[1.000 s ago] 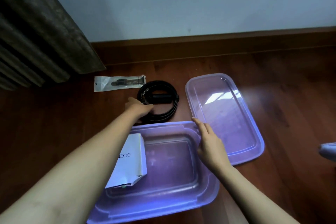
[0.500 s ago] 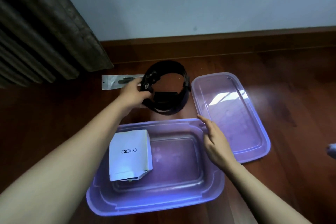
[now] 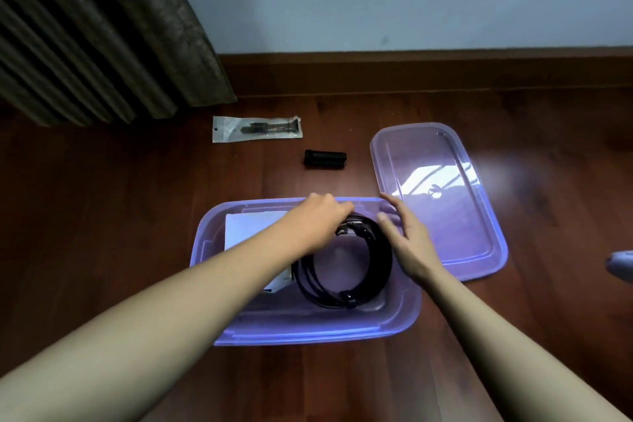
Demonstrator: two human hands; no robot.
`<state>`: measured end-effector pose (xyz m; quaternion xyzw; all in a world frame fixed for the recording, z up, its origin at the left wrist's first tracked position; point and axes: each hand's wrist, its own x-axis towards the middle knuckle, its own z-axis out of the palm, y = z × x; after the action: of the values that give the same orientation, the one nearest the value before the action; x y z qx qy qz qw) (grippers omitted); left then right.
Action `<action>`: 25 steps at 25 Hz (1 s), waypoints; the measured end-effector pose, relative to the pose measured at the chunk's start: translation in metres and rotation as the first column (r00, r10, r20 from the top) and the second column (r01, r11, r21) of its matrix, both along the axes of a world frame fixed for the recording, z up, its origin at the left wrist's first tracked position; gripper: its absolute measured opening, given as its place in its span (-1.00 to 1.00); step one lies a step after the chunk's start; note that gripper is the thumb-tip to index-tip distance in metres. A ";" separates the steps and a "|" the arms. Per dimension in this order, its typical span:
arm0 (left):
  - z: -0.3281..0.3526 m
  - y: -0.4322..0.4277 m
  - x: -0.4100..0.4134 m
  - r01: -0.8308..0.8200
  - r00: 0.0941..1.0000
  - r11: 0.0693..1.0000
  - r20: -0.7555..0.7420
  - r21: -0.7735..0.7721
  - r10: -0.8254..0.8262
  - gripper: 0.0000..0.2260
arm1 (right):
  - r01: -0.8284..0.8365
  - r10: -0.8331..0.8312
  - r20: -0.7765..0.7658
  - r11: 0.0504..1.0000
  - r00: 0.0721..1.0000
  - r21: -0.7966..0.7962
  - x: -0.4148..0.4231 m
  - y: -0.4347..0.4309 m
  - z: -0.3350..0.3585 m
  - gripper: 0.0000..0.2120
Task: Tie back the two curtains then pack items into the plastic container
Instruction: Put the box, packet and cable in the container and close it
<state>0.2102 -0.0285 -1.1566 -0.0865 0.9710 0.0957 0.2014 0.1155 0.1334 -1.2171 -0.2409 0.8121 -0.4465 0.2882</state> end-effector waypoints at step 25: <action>-0.067 -0.065 -0.074 -0.263 0.963 0.954 -0.094 -0.143 0.252 -0.67 | -0.082 0.138 -0.277 0.976 0.951 0.203 -0.003 0.001 -0.008 -0.30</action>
<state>0.1367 -0.0938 -1.2234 -0.2240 0.9627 0.0490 0.1437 0.1121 0.1346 -1.2250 -0.3202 0.8694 -0.3108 0.2124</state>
